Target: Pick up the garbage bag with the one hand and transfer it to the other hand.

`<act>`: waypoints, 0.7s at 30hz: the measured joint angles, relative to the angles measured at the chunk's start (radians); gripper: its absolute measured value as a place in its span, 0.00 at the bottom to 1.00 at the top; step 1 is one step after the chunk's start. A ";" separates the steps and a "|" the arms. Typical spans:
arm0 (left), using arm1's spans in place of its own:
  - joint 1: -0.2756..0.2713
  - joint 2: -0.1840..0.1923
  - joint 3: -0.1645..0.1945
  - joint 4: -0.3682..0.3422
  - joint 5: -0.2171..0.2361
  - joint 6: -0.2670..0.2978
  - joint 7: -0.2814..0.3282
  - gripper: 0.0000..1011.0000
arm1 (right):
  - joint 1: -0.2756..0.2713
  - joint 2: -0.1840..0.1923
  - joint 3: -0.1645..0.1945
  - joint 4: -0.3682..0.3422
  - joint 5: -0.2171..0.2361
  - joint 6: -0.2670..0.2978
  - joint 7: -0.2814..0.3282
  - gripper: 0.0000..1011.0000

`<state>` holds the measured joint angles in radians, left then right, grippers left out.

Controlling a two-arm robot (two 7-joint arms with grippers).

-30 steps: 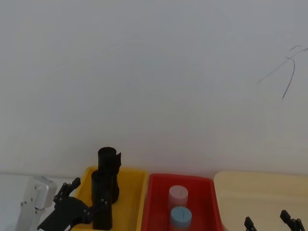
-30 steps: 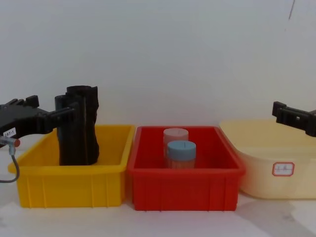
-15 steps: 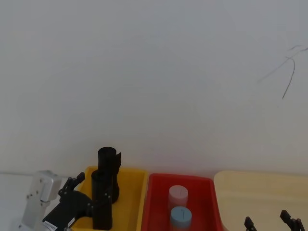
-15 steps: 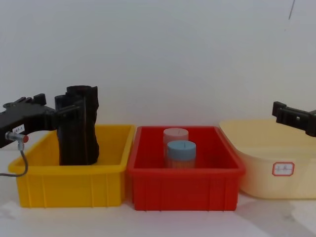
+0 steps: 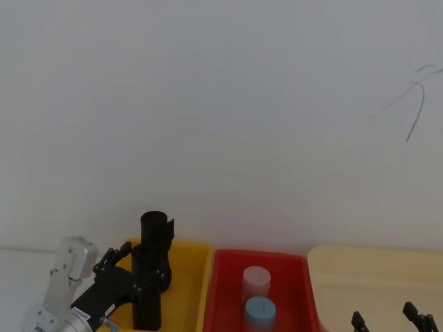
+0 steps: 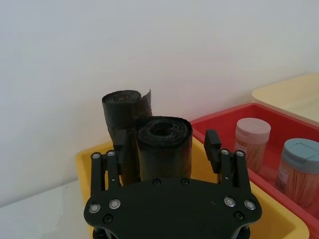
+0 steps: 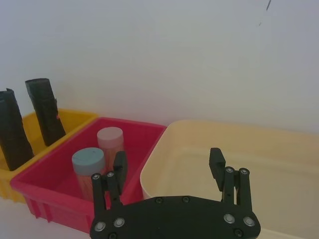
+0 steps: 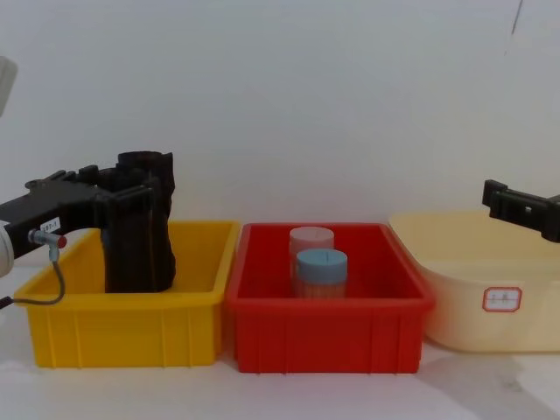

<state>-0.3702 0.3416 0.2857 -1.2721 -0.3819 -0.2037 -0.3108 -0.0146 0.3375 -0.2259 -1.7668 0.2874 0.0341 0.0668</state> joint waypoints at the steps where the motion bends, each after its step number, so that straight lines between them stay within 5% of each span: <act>1: -0.003 -0.001 0.000 0.004 0.000 -0.001 -0.002 0.92 | 0.000 0.000 0.000 0.000 0.000 0.000 0.000 0.99; 15: -0.030 -0.027 -0.006 0.068 -0.013 -0.021 -0.046 0.54 | 0.000 0.000 0.000 0.000 0.000 0.000 0.000 0.99; 21: -0.029 -0.033 -0.012 0.075 -0.019 -0.028 -0.058 0.50 | 0.000 0.000 0.000 0.000 0.000 0.000 0.000 0.99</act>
<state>-0.3997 0.3082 0.2735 -1.1971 -0.4013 -0.2314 -0.3688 -0.0146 0.3375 -0.2258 -1.7668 0.2874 0.0341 0.0668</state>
